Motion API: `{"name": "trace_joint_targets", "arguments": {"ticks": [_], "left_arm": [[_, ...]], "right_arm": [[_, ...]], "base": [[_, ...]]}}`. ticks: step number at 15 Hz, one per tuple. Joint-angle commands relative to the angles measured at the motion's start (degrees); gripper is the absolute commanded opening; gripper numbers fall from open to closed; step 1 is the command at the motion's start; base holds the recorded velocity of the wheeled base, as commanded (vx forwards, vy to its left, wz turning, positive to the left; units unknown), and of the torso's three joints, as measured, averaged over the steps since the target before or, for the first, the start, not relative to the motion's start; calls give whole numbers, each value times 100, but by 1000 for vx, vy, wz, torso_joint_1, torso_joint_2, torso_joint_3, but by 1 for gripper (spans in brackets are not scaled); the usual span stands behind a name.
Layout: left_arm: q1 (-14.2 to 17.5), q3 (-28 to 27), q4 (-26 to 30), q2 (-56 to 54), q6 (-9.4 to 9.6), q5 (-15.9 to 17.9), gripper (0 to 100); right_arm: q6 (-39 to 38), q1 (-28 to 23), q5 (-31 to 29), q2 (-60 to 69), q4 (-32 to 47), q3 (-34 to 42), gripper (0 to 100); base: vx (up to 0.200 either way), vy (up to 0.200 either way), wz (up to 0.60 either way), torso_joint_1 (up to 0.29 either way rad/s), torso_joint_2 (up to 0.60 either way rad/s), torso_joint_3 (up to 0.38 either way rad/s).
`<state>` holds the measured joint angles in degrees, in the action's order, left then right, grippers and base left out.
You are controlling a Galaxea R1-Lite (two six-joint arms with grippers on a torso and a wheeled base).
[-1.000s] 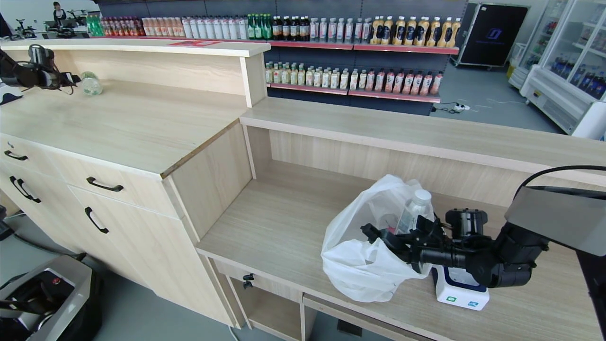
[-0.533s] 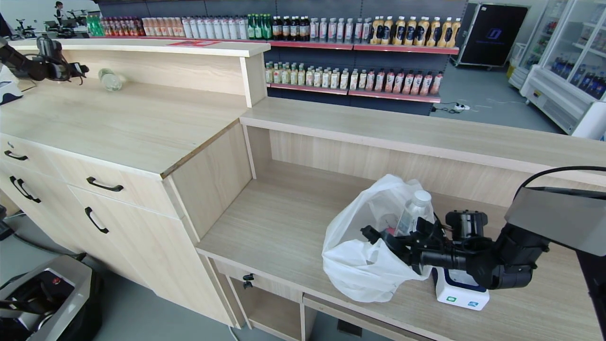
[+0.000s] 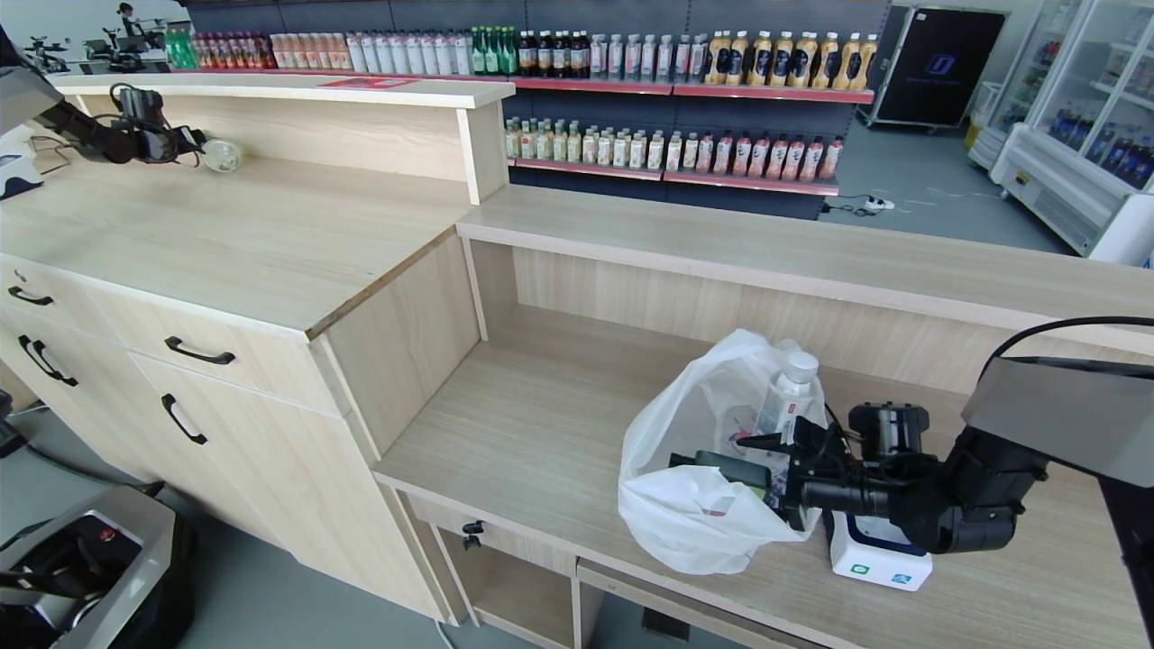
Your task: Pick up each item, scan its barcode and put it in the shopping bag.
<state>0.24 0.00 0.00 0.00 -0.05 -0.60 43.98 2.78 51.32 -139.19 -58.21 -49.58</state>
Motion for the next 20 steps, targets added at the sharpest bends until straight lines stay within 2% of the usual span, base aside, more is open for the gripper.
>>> {"name": "trace_joint_targets", "arguments": {"ticks": [1, 6, 12, 15, 17, 20], "left_arm": [[2, 0, 0, 0, 5, -2, 0], [2, 0, 0, 0, -4, -2, 0], [2, 0, 0, 0, 5, -2, 0], [2, 0, 0, 0, 5, -2, 0], [2, 0, 0, 0, 5, -2, 0], [2, 0, 0, 0, -4, -2, 0]], "right_arm": [[-13, 3, 62, 138, -6, -17, 100], [-276, 12, 264, 718, -6, 10, 100], [-1164, 100, 282, 1597, -15, 1, 100], [-1779, 74, 247, 2511, -6, 18, 100], [-1920, -32, 132, 3074, -6, 185, 100], [-1893, -568, -413, 4014, -85, 1170, 100]], "base": [[0, 0, 0, 0, 0, 0], [0, 0, 0, 0, 0, 0], [0, 0, 0, 0, 0, 0], [0, 0, 0, 0, 0, 0], [0, 0, 0, 0, 0, 0], [0, 0, 0, 0, 0, 0]]}}
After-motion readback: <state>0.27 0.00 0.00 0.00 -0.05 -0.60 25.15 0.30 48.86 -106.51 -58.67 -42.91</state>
